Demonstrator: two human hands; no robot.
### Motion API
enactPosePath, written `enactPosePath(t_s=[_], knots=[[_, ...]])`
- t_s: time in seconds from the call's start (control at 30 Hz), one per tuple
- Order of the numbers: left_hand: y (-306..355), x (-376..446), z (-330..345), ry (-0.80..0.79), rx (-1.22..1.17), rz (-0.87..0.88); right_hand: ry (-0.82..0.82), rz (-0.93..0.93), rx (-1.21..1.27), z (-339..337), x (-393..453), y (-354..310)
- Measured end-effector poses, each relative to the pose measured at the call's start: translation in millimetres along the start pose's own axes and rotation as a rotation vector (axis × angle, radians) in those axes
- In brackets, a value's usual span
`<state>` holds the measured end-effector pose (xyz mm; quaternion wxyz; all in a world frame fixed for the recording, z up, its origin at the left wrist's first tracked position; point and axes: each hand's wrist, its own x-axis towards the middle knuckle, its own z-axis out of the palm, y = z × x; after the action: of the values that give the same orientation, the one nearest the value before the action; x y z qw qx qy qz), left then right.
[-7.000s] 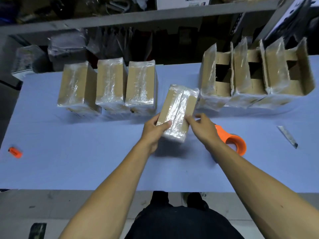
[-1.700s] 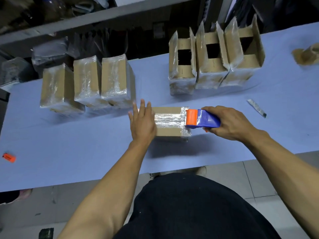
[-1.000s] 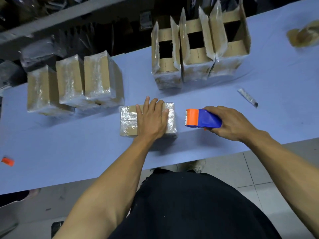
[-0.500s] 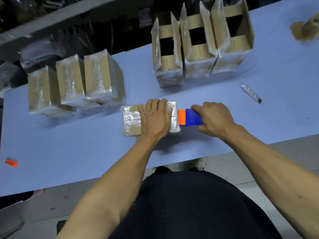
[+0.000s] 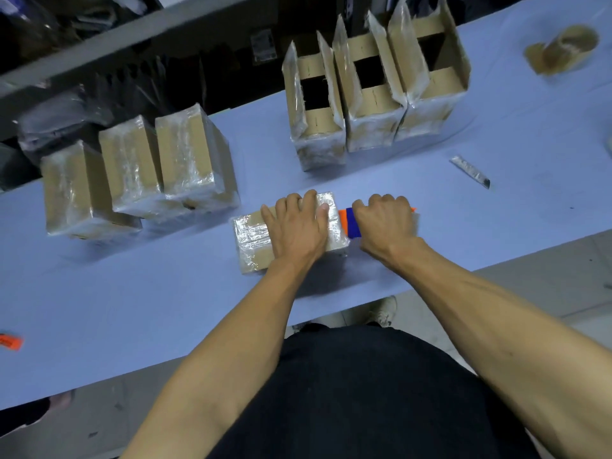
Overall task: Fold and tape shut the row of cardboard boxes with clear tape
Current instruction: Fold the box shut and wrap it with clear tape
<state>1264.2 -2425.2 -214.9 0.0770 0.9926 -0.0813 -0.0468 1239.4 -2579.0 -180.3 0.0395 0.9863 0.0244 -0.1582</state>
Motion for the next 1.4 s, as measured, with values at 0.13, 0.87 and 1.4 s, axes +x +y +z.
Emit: enactPosePath(t_s=[0.13,0.87,1.4], knots=[[-20,13,-14,-0.175,-0.088,-0.062,0.105,0.109,0.212,5,-3,26],[0,19,-72,-0.241,-1.342,-0.344,0.396,-0.032,0.68,-31,-15,48],[-5,28,-85,-0.507,-1.591,-0.43,0.39,-0.153,0.702,-43,-10,44]])
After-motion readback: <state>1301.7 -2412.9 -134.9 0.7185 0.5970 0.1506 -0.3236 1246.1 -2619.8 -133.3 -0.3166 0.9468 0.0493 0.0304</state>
